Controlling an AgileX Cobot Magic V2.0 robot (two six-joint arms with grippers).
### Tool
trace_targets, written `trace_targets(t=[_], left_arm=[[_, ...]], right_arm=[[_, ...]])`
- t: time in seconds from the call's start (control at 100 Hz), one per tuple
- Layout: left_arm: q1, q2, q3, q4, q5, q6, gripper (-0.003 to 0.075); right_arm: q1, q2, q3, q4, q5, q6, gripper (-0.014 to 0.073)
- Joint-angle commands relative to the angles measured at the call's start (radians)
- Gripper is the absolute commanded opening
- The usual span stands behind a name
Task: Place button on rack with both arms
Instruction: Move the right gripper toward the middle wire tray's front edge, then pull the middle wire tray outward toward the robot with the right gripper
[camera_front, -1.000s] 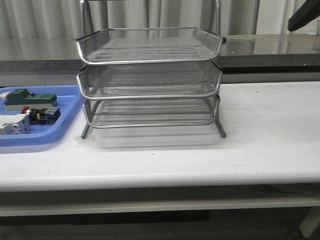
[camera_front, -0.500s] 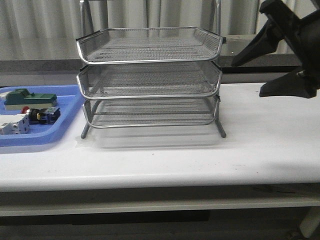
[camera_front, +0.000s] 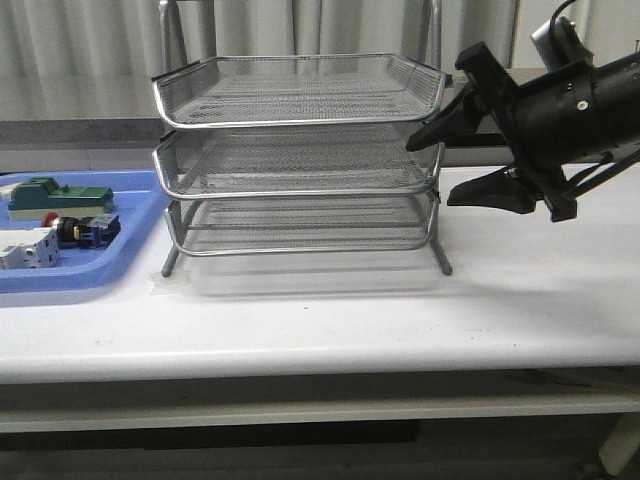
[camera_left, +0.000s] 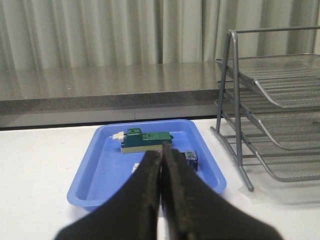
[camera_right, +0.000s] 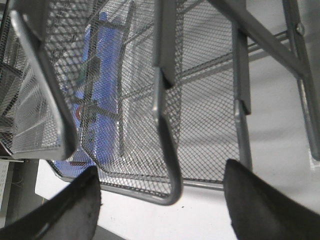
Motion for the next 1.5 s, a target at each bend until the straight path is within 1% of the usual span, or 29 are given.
trace_targets(t=[0.0,0.24,0.31,0.4,0.51,0.52,0.63,0.71,0.78,0.83,1.09,1.3,1.49], left_arm=[[0.002,-0.031,0.045,-0.008,-0.081,-0.01,0.0004],[0.002,-0.031,0.045,-0.008,-0.081,-0.01,0.0004],[0.002,-0.031,0.045,-0.008,-0.081,-0.01,0.0004],[0.002,-0.031,0.045,-0.008,-0.081,-0.01,0.0004],[0.002,-0.031,0.045,-0.008,-0.081,-0.01,0.0004],[0.002,-0.031,0.045,-0.008,-0.081,-0.01,0.0004],[0.002,-0.031,0.045,-0.008,-0.081,-0.01,0.0004],[0.002,-0.031,0.045,-0.008,-0.081,-0.01,0.0004],[0.002,-0.031,0.045,-0.008,-0.081,-0.01,0.0004],[0.002,-0.031,0.045,-0.008,-0.081,-0.01,0.0004],[0.002,-0.031,0.045,-0.008,-0.081,-0.01,0.0004],[0.002,-0.031,0.045,-0.008,-0.081,-0.01,0.0004],[0.002,-0.031,0.045,-0.008,-0.081,-0.01,0.0004]], right_arm=[[0.009,-0.009,-0.051,0.044,0.063,-0.017,0.0517],[0.026,0.035,-0.102,0.056,0.066,-0.017,0.0517],[0.026,0.047,-0.114,0.058,0.07,-0.017,0.0484],[0.026,0.059,-0.119,0.063,0.081,-0.017,0.0395],[0.026,0.07,-0.119,0.063,0.103,-0.017,0.0254],[0.026,0.071,-0.119,0.063,0.105,-0.017,0.0254],[0.026,0.073,-0.119,0.063,0.112,-0.017,0.0128],[0.026,0.073,-0.119,0.063,0.115,-0.017,0.0064],[0.026,0.073,-0.119,0.062,0.115,-0.017,0.0024],[0.026,0.073,-0.119,0.062,0.115,-0.017,0.0013],[0.026,0.073,-0.083,0.039,0.151,-0.017,0.0013],[0.026,0.056,0.007,0.038,0.16,-0.053,0.0014],[0.026,0.004,0.125,0.04,0.157,-0.112,0.0014]])
